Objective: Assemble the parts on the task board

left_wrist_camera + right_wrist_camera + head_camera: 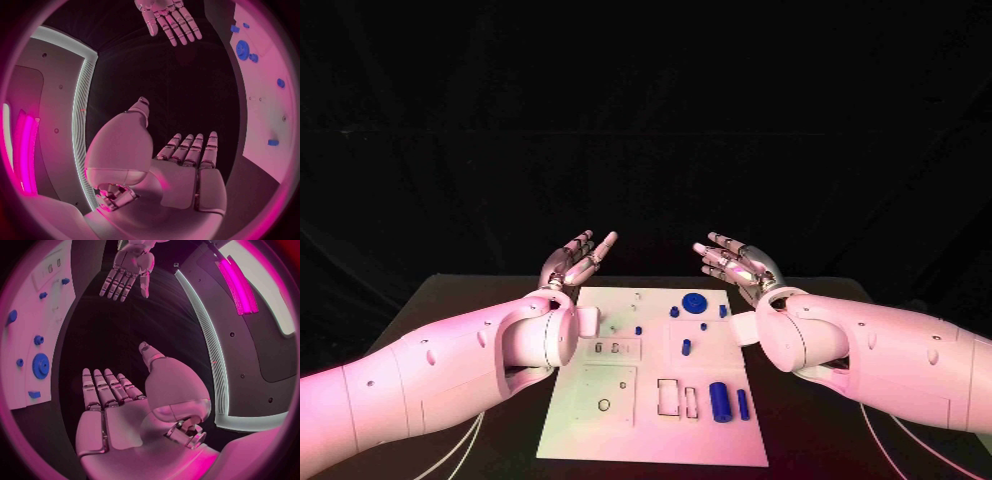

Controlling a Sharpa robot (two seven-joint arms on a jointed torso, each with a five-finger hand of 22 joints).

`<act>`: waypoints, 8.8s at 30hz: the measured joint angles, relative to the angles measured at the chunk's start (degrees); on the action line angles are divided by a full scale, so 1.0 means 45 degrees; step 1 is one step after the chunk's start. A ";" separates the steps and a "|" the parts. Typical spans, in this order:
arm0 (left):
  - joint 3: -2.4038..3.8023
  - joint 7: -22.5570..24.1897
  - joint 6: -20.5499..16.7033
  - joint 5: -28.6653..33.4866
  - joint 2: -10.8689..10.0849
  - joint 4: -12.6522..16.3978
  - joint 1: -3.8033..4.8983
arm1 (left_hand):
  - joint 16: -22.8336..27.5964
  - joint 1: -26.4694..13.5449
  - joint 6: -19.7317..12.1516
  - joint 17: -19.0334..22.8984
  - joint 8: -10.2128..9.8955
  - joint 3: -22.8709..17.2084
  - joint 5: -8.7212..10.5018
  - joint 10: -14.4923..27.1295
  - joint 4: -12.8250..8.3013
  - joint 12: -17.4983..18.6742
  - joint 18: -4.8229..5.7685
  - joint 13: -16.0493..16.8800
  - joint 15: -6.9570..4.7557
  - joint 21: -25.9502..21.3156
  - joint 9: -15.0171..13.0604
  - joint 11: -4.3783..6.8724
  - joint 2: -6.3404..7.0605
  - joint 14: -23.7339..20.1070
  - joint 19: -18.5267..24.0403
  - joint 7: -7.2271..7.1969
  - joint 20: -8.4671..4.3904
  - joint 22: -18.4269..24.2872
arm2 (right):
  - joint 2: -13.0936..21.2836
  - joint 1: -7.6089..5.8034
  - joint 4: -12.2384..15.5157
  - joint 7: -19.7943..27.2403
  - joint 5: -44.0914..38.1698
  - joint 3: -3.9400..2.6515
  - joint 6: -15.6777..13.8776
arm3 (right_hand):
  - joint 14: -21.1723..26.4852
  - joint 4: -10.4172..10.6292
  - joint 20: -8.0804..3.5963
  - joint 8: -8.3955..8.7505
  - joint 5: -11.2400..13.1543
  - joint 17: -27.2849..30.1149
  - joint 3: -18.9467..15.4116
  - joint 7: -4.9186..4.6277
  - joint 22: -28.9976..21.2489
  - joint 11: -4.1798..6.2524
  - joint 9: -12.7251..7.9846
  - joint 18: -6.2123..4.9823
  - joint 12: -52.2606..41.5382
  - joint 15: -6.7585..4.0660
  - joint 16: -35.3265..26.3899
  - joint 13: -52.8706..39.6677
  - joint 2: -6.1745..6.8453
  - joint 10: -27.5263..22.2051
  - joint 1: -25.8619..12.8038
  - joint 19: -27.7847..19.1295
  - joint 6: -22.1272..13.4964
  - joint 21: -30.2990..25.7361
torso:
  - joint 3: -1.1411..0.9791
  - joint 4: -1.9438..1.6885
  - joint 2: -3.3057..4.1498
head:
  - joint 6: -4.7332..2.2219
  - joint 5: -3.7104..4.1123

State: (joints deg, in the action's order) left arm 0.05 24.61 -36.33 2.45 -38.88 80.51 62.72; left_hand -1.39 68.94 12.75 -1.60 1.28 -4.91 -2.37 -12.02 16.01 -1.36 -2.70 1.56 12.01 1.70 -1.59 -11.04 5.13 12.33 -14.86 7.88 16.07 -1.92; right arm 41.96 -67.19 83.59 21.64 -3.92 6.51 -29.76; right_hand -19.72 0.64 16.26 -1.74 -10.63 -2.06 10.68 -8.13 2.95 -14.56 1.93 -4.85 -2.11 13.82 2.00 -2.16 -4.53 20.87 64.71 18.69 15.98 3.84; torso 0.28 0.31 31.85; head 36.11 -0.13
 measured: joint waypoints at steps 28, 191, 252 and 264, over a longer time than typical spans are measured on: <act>0.0007 -0.0087 0.1273 0.0036 -0.1800 0.1348 0.0296 | -0.2181 0.2053 0.8142 -0.1011 0.1642 0.0394 -0.0053 -0.9375 -0.1243 -0.1626 -0.1386 0.0549 -0.0735 0.2334 -0.0661 0.0094 -0.0821 0.9334 -0.6705 0.1010 0.0093 -0.0896 | 0.1030 -0.0930 -0.0411 -0.1381 -0.6792 0.0185 0.1317 | -0.9134 -0.2121 -0.0387 -0.0987 -0.0027 -0.0485 0.1228 -0.0989 0.0911 0.1110 0.0421 -0.0993 -0.0880 -0.1351 0.1036 -0.0318 0.0516 0.8660 0.2137 0.6157 0.8309 0.2575 | 0.0052 -0.0063 0.0663 | 0.0079 0.0222; 0.0300 -0.0599 0.2615 0.0100 -0.3610 0.4452 0.1503 | -0.1306 0.2503 0.7880 -0.1330 0.0575 0.1129 -0.0052 -0.8561 -0.2222 -0.0539 -0.1578 0.0463 -0.0574 0.2212 -0.0493 -0.0296 -0.1207 0.9979 -0.6889 0.0980 0.0111 -0.0498 | -0.4109 -0.1501 -0.4892 -0.6878 -1.7836 0.0088 0.0880 | -1.4265 -0.1016 -0.2390 -0.1061 -0.0195 -1.5928 0.2812 0.0240 1.3045 0.2371 0.0989 -0.0366 -0.1967 -0.3097 1.7356 -0.1008 0.2008 0.9945 0.2230 1.2472 1.0840 1.4972 | 0.0475 -0.0935 0.2782 | -0.0239 0.0691; 0.0297 -0.0684 0.2848 0.0137 -0.3580 0.4261 0.1535 | -0.1306 0.2452 0.7882 -0.1332 0.0576 0.1093 -0.0052 -0.8563 -0.2257 -0.0593 -0.1577 0.0477 -0.0573 0.2213 -0.0517 -0.0294 -0.1258 0.9980 -0.6937 0.0981 0.0064 -0.0500 | 0.0606 -0.1969 -0.0996 -0.7196 -1.4927 0.0077 0.2334 | -1.4287 0.0932 -0.2136 -0.1383 -0.1064 -1.6198 -0.0727 -0.0343 1.5997 0.2190 0.1315 0.0304 -1.6001 -0.3071 1.9190 -1.3966 0.2622 1.0993 0.2315 1.4230 0.7942 1.7486 | 0.0448 -0.0530 0.2615 | -0.0306 0.0955; 0.0297 -0.0713 0.2876 0.0141 -0.3550 0.4248 0.1533 | -0.1306 0.2519 0.7882 -0.1332 0.0576 0.1093 -0.0052 -0.8564 -0.2257 -0.0592 -0.1576 0.0476 -0.0573 0.2213 -0.0516 -0.0294 -0.1326 0.9979 -0.6937 0.0981 0.0064 -0.0500 | -0.0071 -0.1785 -0.1739 -0.7526 -1.4999 0.0080 0.2785 | -1.4288 0.1122 -0.2143 -0.1432 -0.1259 -1.6195 -0.0917 -0.0374 1.5995 0.2145 0.1333 0.0303 -1.6123 -0.2977 1.9255 -1.4154 0.2653 1.1036 0.2377 1.4274 0.7728 1.7488 | 0.0458 -0.0542 0.2611 | -0.0270 0.0912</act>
State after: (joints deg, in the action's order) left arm 1.39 21.40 -23.39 3.09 -54.86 99.62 69.62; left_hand -7.26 80.28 48.22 -7.59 3.87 0.01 -2.60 -50.56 5.85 -4.02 -9.80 3.70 9.43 11.66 -3.91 -12.36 -0.83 57.23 -46.08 12.29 16.36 -4.17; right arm 41.64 -75.22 75.76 -12.23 -71.41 6.87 -17.22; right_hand -84.02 5.69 6.62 -8.18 -16.30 -74.94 6.55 -9.81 74.93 -4.91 7.92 -3.49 -74.66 0.42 88.65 -65.86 7.41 70.53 75.41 82.92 50.75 82.54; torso 2.34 -2.13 43.60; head 34.89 3.97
